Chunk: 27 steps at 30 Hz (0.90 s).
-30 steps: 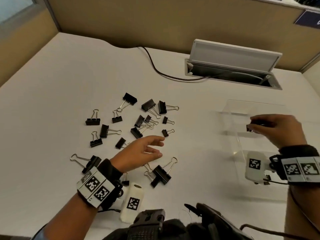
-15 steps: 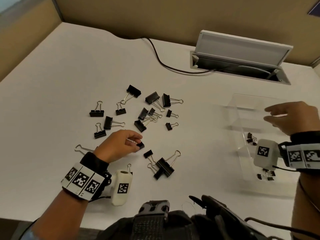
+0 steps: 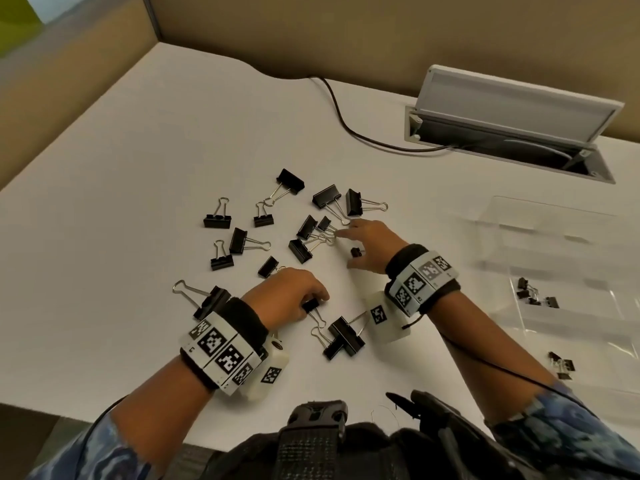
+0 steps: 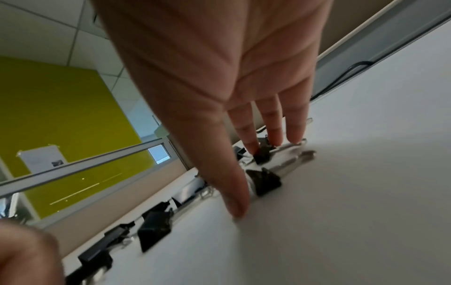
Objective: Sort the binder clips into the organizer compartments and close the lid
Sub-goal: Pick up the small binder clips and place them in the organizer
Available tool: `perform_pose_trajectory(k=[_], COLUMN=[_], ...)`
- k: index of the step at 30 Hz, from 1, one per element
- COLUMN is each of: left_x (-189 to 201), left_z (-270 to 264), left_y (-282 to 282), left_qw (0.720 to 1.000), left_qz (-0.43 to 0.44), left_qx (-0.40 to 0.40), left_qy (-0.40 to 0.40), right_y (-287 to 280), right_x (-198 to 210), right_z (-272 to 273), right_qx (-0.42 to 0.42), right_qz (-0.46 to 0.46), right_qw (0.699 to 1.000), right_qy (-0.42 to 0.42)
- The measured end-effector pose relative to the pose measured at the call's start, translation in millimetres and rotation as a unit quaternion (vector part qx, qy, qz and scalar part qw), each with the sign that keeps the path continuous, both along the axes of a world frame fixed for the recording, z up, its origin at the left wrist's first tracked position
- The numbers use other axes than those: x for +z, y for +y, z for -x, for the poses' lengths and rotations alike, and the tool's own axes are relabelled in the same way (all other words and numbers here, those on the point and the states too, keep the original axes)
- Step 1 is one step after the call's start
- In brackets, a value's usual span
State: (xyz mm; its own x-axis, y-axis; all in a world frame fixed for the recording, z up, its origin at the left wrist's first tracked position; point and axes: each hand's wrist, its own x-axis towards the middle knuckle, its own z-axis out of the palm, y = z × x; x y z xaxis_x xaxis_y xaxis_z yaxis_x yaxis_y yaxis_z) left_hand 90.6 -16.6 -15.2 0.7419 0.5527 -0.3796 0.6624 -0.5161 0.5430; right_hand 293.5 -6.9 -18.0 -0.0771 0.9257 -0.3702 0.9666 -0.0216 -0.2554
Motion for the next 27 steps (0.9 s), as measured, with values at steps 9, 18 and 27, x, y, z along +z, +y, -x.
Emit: perform_pose_trajectory(k=[9, 18, 27], left_x=[-1.9, 2.2, 7.3], left_z=[3.8, 27.8, 62.7], left_y=[-1.5, 2.9, 1.2], left_qw=[0.992, 0.954, 0.960], left_qz=[-0.006, 0.039, 0.046], left_qx=[0.071, 0.208, 0.225], left_qy=[-0.105, -0.212, -0.159], right_y=[-30.4, -71.9, -79.5], right_x=[4.4, 6.2, -1.4], right_z=[-18.7, -25.9, -20.5], right_qx=[-0.064, -0.104, -0.072], right_qz=[0.006, -0.004, -0.053], right_qw=[0.998, 0.994, 0.996], right_qy=[0.015, 0.023, -0.013])
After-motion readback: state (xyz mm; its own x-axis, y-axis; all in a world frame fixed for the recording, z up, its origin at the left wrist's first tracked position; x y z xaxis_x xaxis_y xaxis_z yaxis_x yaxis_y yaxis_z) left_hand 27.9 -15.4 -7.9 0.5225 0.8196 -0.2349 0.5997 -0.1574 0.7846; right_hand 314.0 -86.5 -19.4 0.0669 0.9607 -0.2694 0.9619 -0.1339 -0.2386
